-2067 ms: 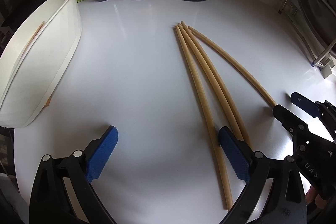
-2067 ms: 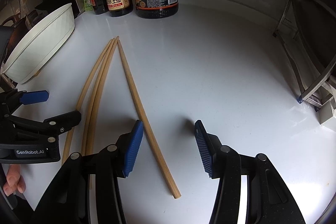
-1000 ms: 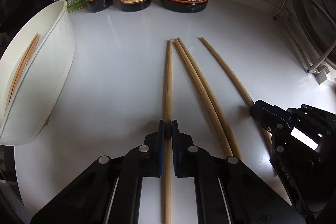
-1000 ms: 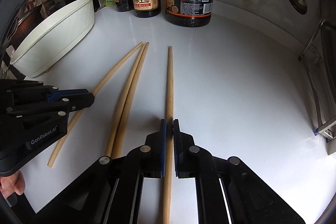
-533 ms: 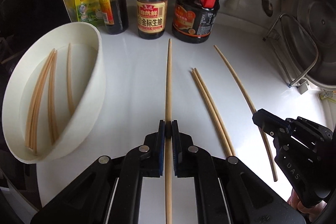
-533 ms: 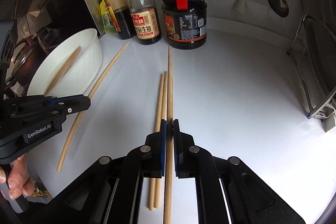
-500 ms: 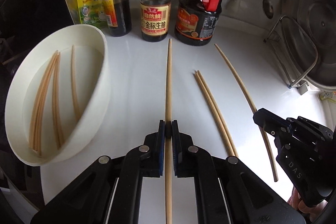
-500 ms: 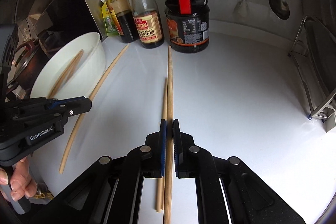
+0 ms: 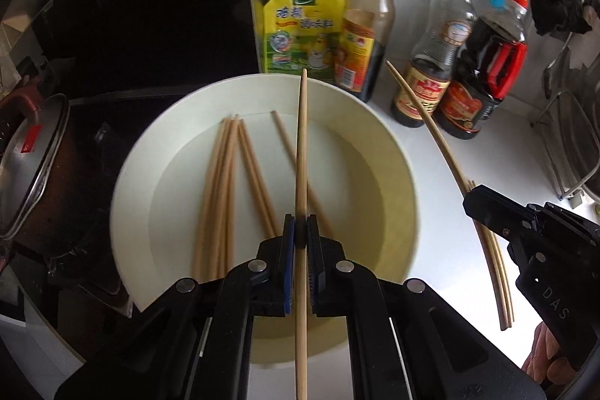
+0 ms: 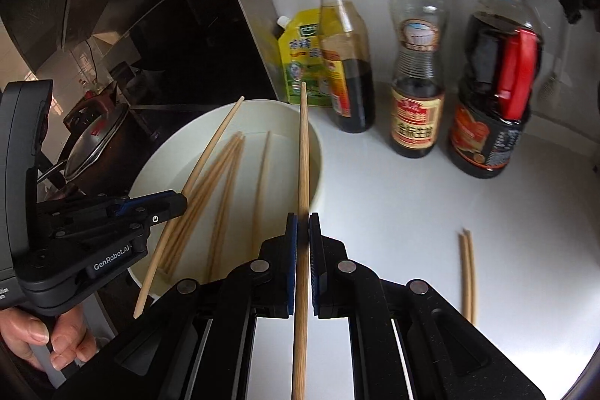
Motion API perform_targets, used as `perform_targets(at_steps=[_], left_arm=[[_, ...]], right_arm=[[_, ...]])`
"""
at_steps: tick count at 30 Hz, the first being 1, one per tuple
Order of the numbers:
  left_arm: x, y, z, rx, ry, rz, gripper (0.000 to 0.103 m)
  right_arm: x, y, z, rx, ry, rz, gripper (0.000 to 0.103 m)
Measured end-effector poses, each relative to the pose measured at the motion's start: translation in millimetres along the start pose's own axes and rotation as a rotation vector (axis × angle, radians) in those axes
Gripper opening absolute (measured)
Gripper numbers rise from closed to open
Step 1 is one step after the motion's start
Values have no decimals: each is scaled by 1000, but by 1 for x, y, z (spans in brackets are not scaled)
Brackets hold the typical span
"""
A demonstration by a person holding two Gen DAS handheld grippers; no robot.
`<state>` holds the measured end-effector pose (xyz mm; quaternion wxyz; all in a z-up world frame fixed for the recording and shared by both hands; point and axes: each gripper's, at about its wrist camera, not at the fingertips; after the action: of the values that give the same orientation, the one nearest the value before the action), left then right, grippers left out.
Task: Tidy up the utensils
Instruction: 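Carry the held chopsticks with both tools over the white basin, then open both tools to drop the chopsticks into the basin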
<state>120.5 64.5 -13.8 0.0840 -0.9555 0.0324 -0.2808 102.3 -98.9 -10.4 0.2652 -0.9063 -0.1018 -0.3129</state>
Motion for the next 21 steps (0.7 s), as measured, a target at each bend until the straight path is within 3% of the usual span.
perform_targets(at_steps=[8, 21], left_arm=[[9, -47, 40, 17, -56, -23, 7], [15, -63, 92, -24, -140, -18, 7]], right_arm=[[26, -36, 66, 28, -79, -4, 6], [33, -35, 134, -17, -213, 56, 6]])
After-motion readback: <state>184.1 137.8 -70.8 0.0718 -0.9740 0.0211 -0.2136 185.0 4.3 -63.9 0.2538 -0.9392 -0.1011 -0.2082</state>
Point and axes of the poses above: each gripper's, at about its wrist camera, not at the fingertips, and z roughly the way its jaws point, y to its right, x to its top, and after that the axes turned 13 degrees about x, right-handed
